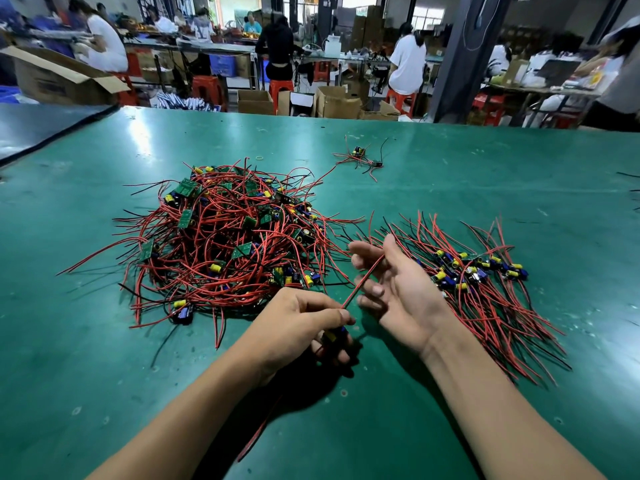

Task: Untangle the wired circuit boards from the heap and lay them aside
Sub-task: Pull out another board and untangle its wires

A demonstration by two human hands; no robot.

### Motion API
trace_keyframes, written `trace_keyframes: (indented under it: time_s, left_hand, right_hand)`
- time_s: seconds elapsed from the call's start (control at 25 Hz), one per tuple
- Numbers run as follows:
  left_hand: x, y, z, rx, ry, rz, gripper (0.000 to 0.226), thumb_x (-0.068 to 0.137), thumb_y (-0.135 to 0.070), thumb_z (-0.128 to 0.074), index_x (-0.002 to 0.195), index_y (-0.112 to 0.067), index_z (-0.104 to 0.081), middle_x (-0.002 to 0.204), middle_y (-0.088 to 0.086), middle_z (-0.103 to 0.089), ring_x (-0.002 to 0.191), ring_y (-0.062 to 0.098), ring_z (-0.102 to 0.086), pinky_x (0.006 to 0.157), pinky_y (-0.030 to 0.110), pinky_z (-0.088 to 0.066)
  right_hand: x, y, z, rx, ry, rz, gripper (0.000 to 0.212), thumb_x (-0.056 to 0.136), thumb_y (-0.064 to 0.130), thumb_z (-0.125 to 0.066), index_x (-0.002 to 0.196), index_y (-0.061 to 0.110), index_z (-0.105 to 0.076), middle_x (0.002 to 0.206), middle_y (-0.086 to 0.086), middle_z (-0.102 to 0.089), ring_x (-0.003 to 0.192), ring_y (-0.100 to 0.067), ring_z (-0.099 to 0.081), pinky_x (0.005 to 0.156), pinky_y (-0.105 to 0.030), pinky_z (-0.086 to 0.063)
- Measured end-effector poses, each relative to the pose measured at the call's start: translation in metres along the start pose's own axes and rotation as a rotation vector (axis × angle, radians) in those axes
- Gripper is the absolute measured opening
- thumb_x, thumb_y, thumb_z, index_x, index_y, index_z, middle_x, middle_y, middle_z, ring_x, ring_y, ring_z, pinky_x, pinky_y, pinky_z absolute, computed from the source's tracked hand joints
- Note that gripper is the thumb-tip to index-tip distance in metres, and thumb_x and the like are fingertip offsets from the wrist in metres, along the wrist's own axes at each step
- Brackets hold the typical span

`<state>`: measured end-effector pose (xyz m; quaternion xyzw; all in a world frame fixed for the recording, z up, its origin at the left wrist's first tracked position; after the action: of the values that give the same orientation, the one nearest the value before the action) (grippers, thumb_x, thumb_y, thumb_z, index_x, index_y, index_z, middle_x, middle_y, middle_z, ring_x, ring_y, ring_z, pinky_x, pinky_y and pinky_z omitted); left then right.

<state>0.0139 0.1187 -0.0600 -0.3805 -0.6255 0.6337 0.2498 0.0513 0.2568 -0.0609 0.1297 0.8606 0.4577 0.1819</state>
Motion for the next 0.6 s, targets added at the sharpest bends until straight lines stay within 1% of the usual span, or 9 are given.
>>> trace_keyframes:
  time_s: [0.08, 0.16, 0.2, 0.28, 0.36, 0.44, 0.48, 0.52, 0.6]
  left_hand:
    - [0.000, 0.000, 0.000, -0.047, -0.003, 0.000, 0.013, 0.091, 0.000, -0.061, 0.099, 0.008, -0.068, 0.070, 0.022, -0.067, 0.050, 0.028, -0.064, 0.045, 0.026, -0.052]
    - [-0.001, -0.001, 0.000, -0.065, -0.002, -0.014, 0.014, 0.091, -0.003, -0.062, 0.101, 0.005, -0.068, 0.068, 0.021, -0.066, 0.049, 0.028, -0.063, 0.044, 0.026, -0.052]
    - [-0.001, -0.001, 0.000, -0.073, -0.004, -0.018, 0.015, 0.092, -0.007, -0.063, 0.101, 0.004, -0.068, 0.067, 0.020, -0.066, 0.049, 0.027, -0.063, 0.044, 0.027, -0.052]
    - [-0.001, 0.000, 0.000, -0.096, -0.020, -0.017, 0.019, 0.092, -0.014, -0.063, 0.097, 0.003, -0.069, 0.065, 0.020, -0.065, 0.048, 0.027, -0.062, 0.046, 0.028, -0.053]
    - [0.000, 0.000, 0.002, -0.087, -0.055, -0.039, 0.017, 0.093, -0.015, -0.063, 0.090, -0.001, -0.072, 0.064, 0.020, -0.065, 0.047, 0.027, -0.061, 0.045, 0.028, -0.053]
    - [0.001, 0.000, 0.004, -0.056, -0.095, -0.078, 0.020, 0.094, -0.012, -0.061, 0.081, -0.005, -0.073, 0.062, 0.017, -0.065, 0.046, 0.028, -0.061, 0.045, 0.028, -0.052]
    - [0.002, 0.000, 0.005, -0.045, -0.108, -0.095, 0.021, 0.094, -0.011, -0.061, 0.079, -0.005, -0.074, 0.062, 0.016, -0.065, 0.046, 0.028, -0.061, 0.045, 0.028, -0.052]
    - [0.001, 0.000, 0.005, -0.037, -0.114, -0.106, 0.022, 0.094, -0.011, -0.061, 0.078, -0.004, -0.074, 0.065, 0.016, -0.066, 0.047, 0.028, -0.061, 0.046, 0.029, -0.052]
    - [0.001, 0.000, 0.005, -0.038, -0.105, -0.117, 0.021, 0.093, -0.013, -0.064, 0.078, -0.003, -0.074, 0.078, 0.020, -0.070, 0.050, 0.029, -0.061, 0.049, 0.030, -0.052]
  right_hand:
    - [-0.002, 0.003, -0.002, 0.109, 0.087, -0.057, 0.048, 0.093, 0.049, -0.047, 0.088, 0.017, -0.081, 0.076, 0.006, -0.061, 0.050, -0.007, -0.029, 0.043, -0.019, -0.024]
    - [-0.003, 0.005, -0.002, 0.089, 0.097, -0.070, 0.045, 0.090, 0.048, -0.050, 0.086, 0.017, -0.082, 0.074, 0.006, -0.058, 0.049, -0.006, -0.029, 0.044, -0.019, -0.022]
    - [-0.004, 0.005, -0.001, 0.035, 0.084, -0.065, 0.045, 0.092, 0.049, -0.050, 0.086, 0.018, -0.082, 0.074, 0.007, -0.057, 0.048, -0.005, -0.030, 0.044, -0.018, -0.021]
    - [-0.006, 0.001, -0.004, -0.166, 0.055, -0.052, 0.047, 0.093, 0.055, -0.051, 0.091, 0.019, -0.082, 0.071, 0.009, -0.054, 0.047, -0.003, -0.031, 0.044, -0.018, -0.021]
    - [-0.011, -0.012, -0.012, -0.393, 0.057, -0.066, 0.047, 0.091, 0.059, -0.056, 0.096, 0.018, -0.080, 0.067, 0.005, -0.058, 0.045, -0.006, -0.042, 0.043, -0.019, -0.030]
    - [-0.016, -0.026, -0.023, -0.472, 0.113, -0.077, 0.046, 0.096, 0.055, -0.056, 0.096, 0.014, -0.078, 0.058, -0.007, -0.059, 0.041, -0.017, -0.052, 0.042, -0.022, -0.043]
    - [-0.018, -0.029, -0.027, -0.488, 0.123, -0.077, 0.047, 0.099, 0.054, -0.053, 0.094, 0.015, -0.078, 0.054, -0.009, -0.058, 0.038, -0.020, -0.053, 0.041, -0.023, -0.045]
    - [-0.018, -0.028, -0.027, -0.513, 0.111, -0.080, 0.049, 0.100, 0.055, -0.049, 0.094, 0.016, -0.079, 0.052, -0.009, -0.057, 0.038, -0.020, -0.054, 0.041, -0.023, -0.046]
    - [-0.016, -0.021, -0.020, -0.575, 0.039, -0.086, 0.055, 0.101, 0.060, -0.043, 0.092, 0.021, -0.080, 0.050, -0.004, -0.057, 0.039, -0.015, -0.054, 0.041, -0.020, -0.045]
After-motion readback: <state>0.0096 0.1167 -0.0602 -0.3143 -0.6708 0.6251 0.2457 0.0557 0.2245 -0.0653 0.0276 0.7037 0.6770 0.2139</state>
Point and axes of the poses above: each hand's wrist, its own x-axis towards the middle knuckle, its own z-axis out of the back of the hand, y = z × x, the point moved 6 cm from there along x, towards the middle knuckle
